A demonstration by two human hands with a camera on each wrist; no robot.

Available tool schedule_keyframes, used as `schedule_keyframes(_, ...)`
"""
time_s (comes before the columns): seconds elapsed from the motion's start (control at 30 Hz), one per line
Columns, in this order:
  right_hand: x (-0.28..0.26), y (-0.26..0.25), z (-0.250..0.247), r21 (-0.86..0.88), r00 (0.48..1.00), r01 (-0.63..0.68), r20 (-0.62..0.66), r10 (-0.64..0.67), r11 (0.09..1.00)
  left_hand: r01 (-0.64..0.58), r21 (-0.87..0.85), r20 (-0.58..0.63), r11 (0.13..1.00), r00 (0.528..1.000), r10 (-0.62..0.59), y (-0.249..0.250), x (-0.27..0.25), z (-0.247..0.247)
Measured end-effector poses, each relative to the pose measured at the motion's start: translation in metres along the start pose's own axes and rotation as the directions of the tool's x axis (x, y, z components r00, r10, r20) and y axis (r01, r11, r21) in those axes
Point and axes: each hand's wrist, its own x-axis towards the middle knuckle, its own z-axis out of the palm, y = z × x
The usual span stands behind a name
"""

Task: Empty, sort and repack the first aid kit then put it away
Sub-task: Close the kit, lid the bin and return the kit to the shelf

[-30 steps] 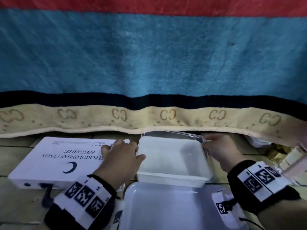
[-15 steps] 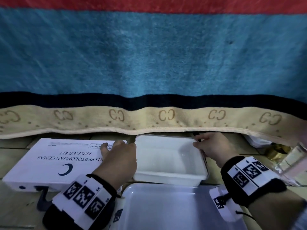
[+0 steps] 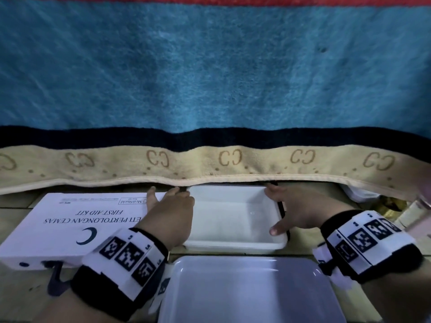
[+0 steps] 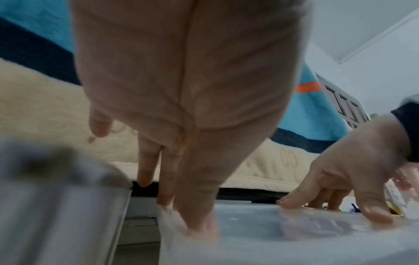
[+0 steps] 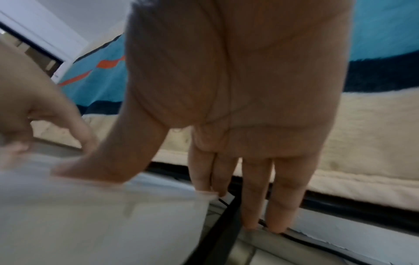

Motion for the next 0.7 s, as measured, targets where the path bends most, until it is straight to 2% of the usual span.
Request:
schedule_keyframes(0.23, -0.005, -0.013, 0.002, -0.054, 0.999, -0.049, -0.004, 0.049, 0.997, -0.009, -0.087, -0.01, 0.996, 1.0, 0.008, -0.005, 0.001, 0.008)
schedule_keyframes(0.3, -0.008, -0.019, 0.005, -0.074, 0.995, -0.083, -0.068, 0.078, 0.994, -0.025, -0.156, -0.026, 0.987, 0.999, 0.021, -0.006, -0.001, 0.01)
schedule_keyframes(0.4, -0.018, -0.028, 0.011, -0.082, 0.967, -0.155, -0.219, 0.134, 0.985, -0.108, -0.27, -0.122, 0.957, 0.99, 0.077, -0.011, -0.007, 0.014)
schedule_keyframes(0.57, -0.058, -0.051, 0.023, 0.149, 0.894, -0.118, -0.415, 0.17, 0.982, -0.221, -0.355, -0.309, 0.908, 0.945, 0.108, -0.028, -0.051, 0.015)
schedule_keyframes(0.63, -0.085, -0.068, 0.032, 0.291, 0.867, -0.036, -0.467, 0.175, 0.956, -0.26, -0.404, -0.348, 0.877, 0.93, 0.116, -0.039, -0.076, 0.018)
schedule_keyframes(0.7, -0.118, -0.091, 0.046, 0.446, 0.834, 0.084, -0.52, 0.182, 0.891, -0.298, -0.43, -0.378, 0.852, 0.917, 0.13, -0.053, -0.101, 0.028)
